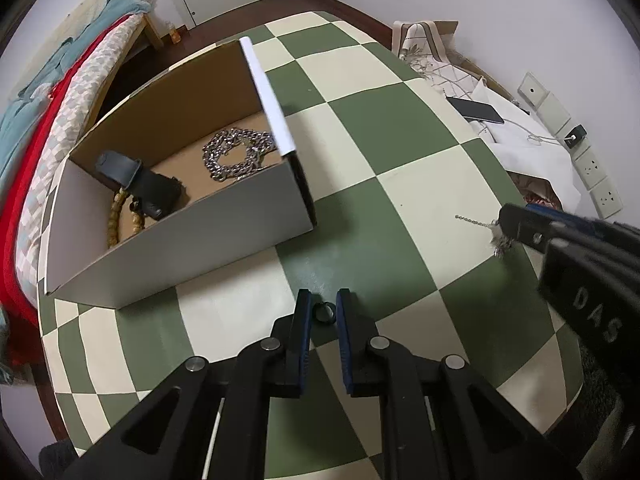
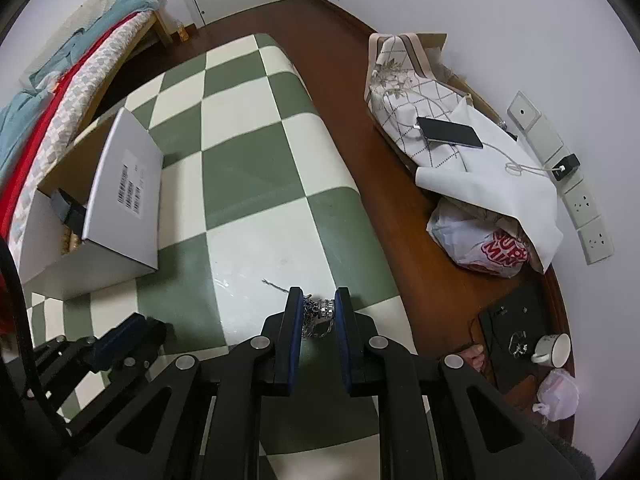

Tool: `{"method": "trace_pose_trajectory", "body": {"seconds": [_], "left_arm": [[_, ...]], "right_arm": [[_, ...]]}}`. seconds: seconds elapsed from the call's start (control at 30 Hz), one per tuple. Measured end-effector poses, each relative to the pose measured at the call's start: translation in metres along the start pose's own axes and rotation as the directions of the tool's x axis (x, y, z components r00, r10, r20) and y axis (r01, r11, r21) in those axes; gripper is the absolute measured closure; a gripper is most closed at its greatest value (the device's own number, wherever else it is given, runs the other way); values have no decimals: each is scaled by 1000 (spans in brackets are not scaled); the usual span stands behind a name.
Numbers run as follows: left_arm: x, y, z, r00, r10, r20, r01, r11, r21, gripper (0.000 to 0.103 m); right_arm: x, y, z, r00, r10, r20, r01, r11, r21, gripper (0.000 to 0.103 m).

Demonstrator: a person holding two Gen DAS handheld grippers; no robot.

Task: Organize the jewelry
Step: 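Carry the black ring and silver chain over the box with both tools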

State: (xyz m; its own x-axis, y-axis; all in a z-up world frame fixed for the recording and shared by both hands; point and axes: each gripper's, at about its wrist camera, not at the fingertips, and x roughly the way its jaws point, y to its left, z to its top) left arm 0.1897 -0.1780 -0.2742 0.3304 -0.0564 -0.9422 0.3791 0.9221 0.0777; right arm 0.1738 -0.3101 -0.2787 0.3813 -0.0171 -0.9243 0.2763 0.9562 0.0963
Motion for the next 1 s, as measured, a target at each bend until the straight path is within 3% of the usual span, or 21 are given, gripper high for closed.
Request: {"method": "trace_pose_trajectory", "body": {"seconds": [0.23, 0.63, 1.0], "left_arm": [[-21, 17, -8, 1000, -10, 23, 11, 1000, -27, 93], [-84, 88, -26, 996, -6, 85, 17, 991, -133, 93], [-131, 150, 11, 983, -13, 185, 58, 969, -242, 93]], "right_arm": [[-29, 8, 4, 998, 40, 45, -40, 999, -12, 86], [-94, 22, 3, 982, 143, 125, -140, 990, -34, 86], [-147, 75, 33, 933, 325, 157, -309, 944, -115, 86]]}}
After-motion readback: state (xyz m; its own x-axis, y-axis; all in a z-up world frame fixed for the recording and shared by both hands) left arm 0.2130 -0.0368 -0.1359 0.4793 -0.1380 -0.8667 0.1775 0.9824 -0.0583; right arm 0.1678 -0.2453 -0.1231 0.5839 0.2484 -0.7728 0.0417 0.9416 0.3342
